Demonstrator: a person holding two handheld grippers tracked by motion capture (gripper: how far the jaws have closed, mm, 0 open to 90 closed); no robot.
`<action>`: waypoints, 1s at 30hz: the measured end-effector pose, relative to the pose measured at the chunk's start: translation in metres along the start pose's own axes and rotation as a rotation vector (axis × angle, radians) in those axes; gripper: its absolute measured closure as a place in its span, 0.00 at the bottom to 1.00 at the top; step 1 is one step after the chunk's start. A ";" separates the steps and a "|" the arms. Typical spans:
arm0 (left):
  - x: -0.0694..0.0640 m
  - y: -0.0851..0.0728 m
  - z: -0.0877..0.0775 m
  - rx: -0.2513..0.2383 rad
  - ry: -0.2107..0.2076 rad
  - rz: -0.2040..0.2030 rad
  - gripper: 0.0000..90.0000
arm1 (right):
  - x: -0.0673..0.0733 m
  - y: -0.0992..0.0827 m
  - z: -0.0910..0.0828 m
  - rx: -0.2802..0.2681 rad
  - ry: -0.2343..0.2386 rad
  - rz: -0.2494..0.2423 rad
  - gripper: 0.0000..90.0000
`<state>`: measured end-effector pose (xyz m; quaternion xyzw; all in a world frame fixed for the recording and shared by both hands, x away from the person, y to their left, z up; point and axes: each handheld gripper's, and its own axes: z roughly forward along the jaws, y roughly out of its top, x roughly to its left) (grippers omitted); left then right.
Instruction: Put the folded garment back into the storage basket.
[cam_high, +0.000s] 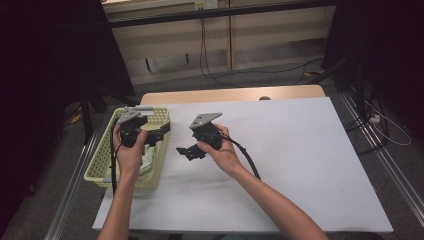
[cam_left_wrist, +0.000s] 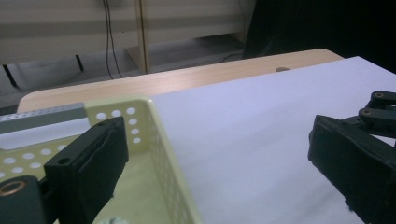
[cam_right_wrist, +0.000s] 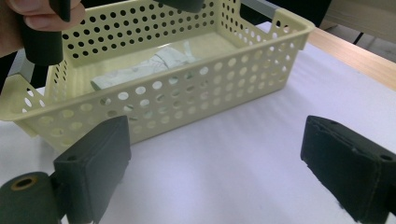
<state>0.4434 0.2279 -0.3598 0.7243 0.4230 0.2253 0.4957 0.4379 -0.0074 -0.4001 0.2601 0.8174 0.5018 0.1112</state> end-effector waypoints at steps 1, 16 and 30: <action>-0.002 0.000 0.001 0.003 -0.003 0.002 0.06 | -0.001 -0.001 -0.002 -0.003 -0.005 0.007 0.09; -0.025 0.001 0.010 0.024 -0.026 0.024 0.06 | -0.009 -0.020 -0.034 0.013 -0.084 0.046 0.09; -0.050 0.000 0.020 0.046 -0.087 0.070 0.06 | -0.015 -0.035 -0.066 -0.010 -0.145 0.049 0.09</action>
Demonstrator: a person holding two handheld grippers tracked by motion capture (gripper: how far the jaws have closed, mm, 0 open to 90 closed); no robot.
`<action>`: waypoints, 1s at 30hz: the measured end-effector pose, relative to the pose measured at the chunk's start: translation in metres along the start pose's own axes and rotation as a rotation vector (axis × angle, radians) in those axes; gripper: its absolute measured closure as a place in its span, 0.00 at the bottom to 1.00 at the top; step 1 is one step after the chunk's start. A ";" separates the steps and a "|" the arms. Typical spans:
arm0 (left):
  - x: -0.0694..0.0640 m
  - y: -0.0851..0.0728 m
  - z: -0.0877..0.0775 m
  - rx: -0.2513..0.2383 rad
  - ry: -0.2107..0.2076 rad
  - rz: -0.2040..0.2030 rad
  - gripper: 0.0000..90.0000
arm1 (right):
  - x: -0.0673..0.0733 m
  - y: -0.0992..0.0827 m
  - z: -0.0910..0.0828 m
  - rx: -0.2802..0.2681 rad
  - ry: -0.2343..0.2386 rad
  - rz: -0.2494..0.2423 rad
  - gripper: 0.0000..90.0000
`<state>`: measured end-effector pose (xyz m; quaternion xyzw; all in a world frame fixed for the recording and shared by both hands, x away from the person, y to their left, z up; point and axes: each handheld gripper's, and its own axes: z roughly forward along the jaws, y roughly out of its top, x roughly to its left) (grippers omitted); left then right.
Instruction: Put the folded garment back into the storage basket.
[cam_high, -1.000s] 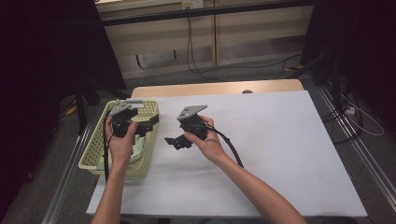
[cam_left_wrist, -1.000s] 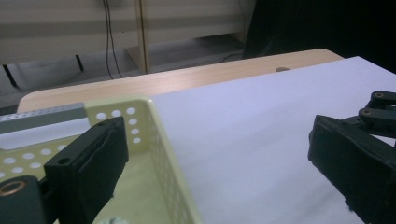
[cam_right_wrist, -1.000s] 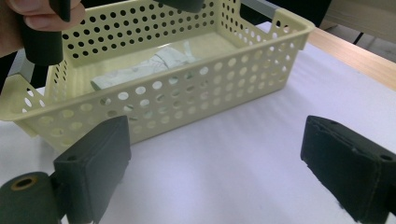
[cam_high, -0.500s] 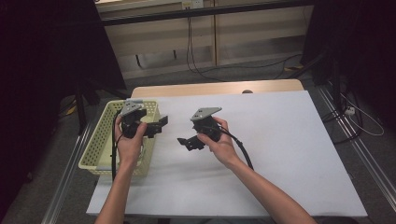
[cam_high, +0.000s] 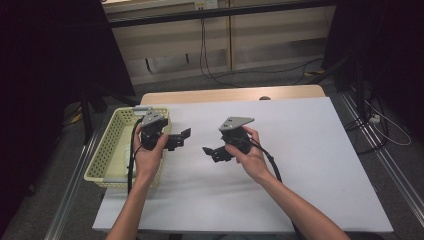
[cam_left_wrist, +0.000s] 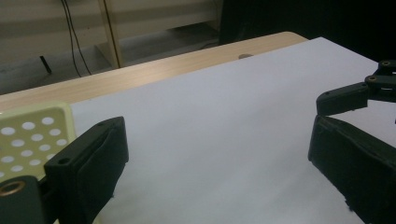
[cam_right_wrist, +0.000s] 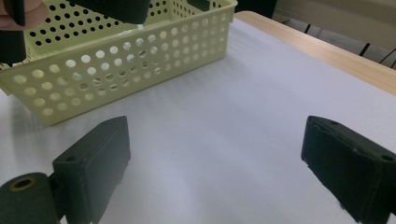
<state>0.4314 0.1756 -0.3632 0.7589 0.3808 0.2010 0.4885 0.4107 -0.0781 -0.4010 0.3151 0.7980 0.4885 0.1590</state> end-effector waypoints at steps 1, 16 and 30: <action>-0.002 0.000 0.001 -0.005 -0.006 0.002 0.06 | 0.000 -0.001 -0.002 -0.001 -0.007 0.002 0.09; -0.026 -0.004 0.015 0.028 -0.036 0.043 0.06 | -0.012 -0.020 -0.026 -0.005 -0.056 0.031 0.09; -0.042 -0.021 0.012 0.053 -0.054 0.070 0.06 | -0.022 -0.046 -0.061 -0.011 -0.129 0.056 0.09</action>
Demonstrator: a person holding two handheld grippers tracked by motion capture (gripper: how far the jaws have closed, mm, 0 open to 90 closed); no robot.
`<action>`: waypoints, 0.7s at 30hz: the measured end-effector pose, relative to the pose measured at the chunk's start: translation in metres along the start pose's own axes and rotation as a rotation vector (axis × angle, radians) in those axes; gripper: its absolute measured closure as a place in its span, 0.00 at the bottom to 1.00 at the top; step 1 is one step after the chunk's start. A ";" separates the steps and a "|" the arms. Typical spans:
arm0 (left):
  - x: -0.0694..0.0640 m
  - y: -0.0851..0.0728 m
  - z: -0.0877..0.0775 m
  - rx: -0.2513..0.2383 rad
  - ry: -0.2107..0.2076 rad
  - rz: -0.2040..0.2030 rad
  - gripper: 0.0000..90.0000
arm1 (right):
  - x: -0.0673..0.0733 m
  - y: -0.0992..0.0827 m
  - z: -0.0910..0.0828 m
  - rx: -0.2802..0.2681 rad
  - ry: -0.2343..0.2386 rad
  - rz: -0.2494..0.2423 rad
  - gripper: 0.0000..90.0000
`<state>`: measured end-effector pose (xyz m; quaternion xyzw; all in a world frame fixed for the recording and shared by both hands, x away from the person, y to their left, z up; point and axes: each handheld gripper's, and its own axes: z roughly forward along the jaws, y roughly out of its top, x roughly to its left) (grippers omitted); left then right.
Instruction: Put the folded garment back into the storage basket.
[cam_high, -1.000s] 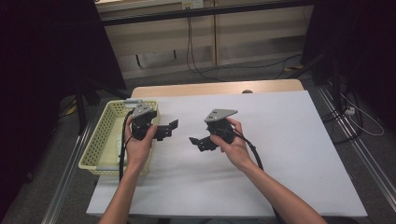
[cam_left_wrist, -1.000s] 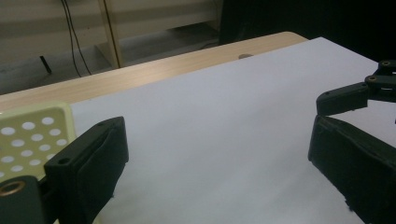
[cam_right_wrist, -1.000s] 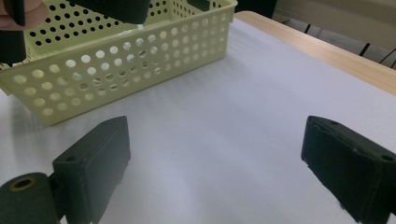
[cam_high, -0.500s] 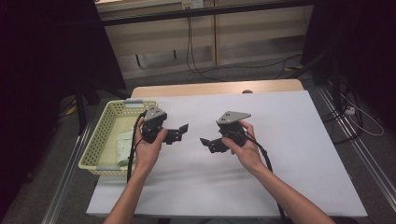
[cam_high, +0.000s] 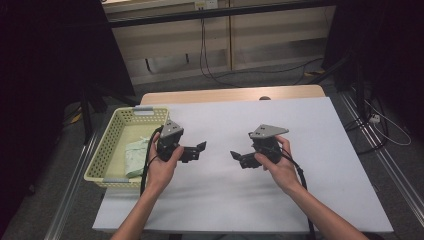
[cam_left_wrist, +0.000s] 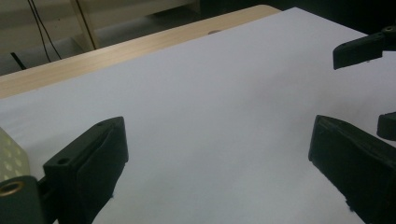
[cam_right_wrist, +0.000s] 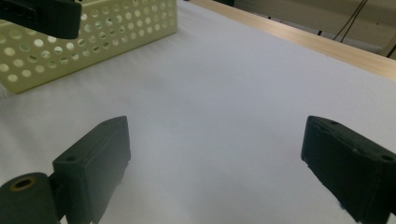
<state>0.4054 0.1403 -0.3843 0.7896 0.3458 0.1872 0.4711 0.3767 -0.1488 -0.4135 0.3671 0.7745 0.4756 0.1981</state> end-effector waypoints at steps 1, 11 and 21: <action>-0.002 -0.002 0.000 0.005 -0.011 0.001 0.06 | -0.001 -0.003 -0.003 0.002 -0.005 0.003 0.09; -0.015 -0.025 -0.006 0.018 -0.001 0.019 0.06 | -0.009 -0.026 -0.027 -0.010 -0.059 0.022 0.09; -0.024 -0.043 -0.015 -0.002 0.024 -0.013 0.06 | -0.009 -0.045 -0.045 -0.016 -0.109 0.031 0.09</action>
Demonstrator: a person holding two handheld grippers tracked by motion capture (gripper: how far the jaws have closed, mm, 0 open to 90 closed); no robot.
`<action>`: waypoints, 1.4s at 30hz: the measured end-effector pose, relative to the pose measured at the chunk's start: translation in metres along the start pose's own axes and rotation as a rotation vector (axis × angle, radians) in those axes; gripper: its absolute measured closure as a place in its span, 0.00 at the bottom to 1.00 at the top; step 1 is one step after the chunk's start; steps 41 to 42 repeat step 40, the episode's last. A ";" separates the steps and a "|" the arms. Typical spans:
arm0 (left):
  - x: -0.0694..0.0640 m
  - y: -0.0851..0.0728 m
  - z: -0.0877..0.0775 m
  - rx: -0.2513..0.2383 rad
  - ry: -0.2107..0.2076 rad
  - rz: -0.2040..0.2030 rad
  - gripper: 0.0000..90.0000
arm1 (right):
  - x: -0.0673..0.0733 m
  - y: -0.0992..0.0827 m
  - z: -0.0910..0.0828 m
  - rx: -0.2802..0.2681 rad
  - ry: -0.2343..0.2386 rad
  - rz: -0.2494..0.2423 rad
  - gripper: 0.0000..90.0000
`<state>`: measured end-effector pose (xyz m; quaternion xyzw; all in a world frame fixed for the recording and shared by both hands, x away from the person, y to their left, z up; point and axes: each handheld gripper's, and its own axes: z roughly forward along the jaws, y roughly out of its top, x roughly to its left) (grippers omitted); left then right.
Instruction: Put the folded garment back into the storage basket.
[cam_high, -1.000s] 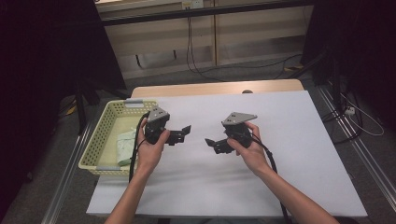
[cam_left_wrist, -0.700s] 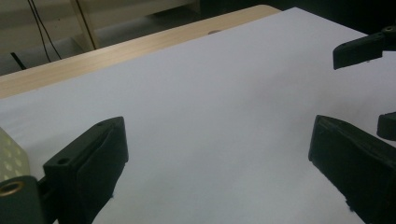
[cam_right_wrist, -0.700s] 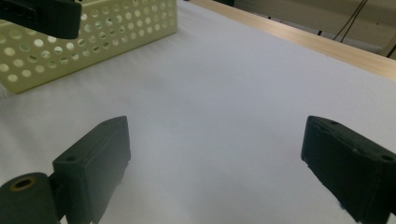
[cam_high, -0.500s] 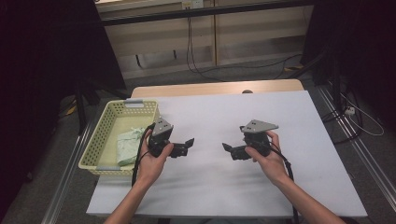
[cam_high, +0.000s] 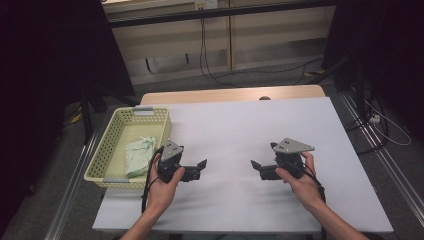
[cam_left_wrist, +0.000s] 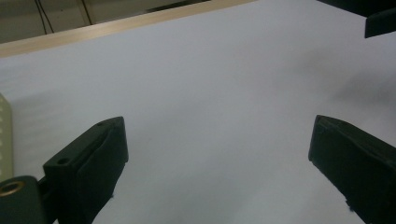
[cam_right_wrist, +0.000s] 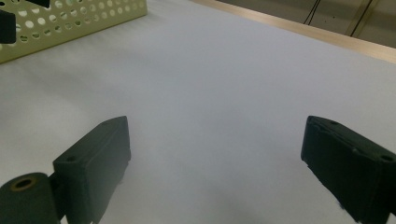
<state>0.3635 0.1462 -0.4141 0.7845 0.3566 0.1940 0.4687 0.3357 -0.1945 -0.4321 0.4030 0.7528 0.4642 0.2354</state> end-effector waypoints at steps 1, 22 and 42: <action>0.000 -0.001 -0.001 0.005 -0.004 0.002 0.06 | 0.000 -0.002 -0.001 0.002 -0.002 0.000 0.09; -0.012 -0.026 -0.013 -0.008 -0.020 0.001 0.05 | -0.007 -0.027 -0.034 -0.009 -0.043 0.043 0.09; -0.013 -0.031 -0.007 0.019 -0.013 -0.007 0.05 | 0.000 -0.033 -0.033 -0.008 -0.042 0.034 0.09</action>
